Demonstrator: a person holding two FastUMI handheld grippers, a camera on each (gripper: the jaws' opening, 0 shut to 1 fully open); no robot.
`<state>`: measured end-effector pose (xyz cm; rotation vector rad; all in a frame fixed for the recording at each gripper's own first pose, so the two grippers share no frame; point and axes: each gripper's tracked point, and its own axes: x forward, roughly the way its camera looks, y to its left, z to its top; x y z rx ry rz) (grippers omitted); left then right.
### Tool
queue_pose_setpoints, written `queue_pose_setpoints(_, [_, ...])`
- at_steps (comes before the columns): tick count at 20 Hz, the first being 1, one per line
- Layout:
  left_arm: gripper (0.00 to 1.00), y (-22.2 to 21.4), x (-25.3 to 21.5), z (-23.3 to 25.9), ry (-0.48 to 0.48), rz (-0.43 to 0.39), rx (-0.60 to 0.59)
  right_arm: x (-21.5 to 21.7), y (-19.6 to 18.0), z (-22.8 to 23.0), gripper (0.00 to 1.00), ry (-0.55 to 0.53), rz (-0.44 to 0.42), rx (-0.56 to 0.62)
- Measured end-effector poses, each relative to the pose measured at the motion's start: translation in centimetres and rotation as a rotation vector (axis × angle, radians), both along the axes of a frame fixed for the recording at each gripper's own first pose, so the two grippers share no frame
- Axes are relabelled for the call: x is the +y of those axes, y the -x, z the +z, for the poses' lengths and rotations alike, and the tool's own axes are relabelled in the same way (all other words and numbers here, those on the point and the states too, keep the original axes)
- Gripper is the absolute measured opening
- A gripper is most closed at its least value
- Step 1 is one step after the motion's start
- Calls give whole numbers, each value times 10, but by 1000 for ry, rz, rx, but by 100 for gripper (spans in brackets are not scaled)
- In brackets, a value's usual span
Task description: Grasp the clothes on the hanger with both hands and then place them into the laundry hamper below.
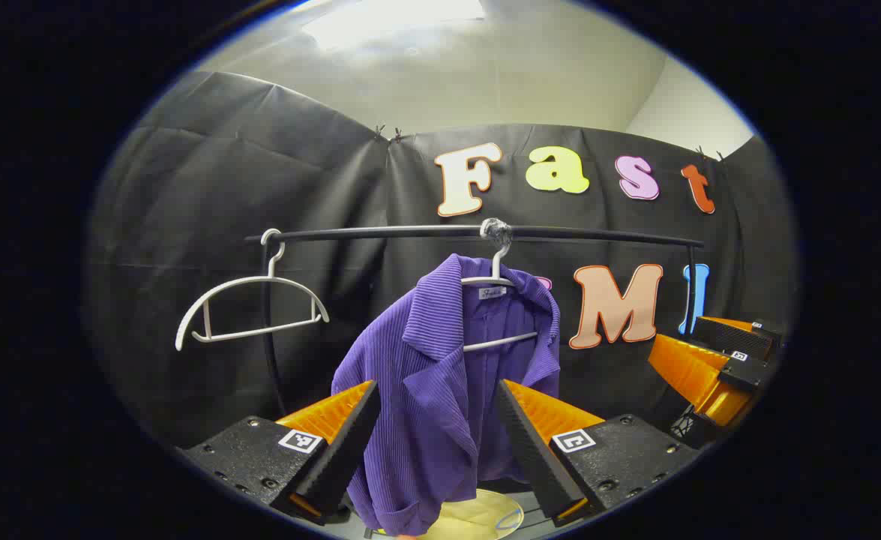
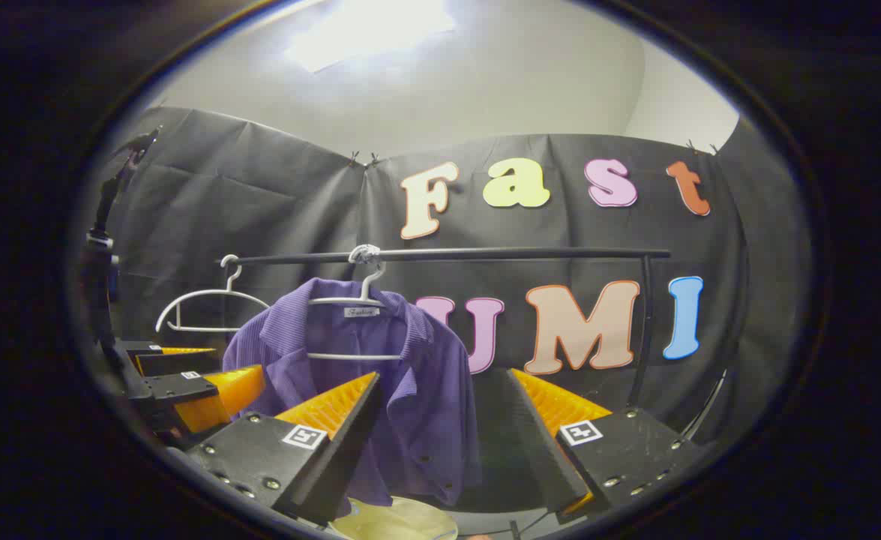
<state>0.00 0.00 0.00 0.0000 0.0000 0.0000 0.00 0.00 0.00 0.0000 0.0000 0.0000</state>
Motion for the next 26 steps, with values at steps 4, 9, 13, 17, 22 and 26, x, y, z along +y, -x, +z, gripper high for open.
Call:
queue_pose_setpoints(4, [92,2,0,2,-14,10,-3,0,-4,-2,97,-5,5,0])
queue_pose_setpoints(9, [92,3,1,1,-12,27,6,5,-6,-5,97,21,23,6])
queue_pose_setpoints(13, [92,1,1,-2,-5,35,16,6,-7,-3,97,14,31,2])
queue_pose_setpoints(17, [92,0,-1,0,-9,31,10,3,-6,-2,97,16,26,1])
queue_pose_setpoints(22, [93,-6,-6,-11,-12,33,29,1,-5,0,97,20,21,0])
queue_pose_setpoints(26, [92,-19,-9,-25,-4,47,51,-7,0,0,97,41,11,6])
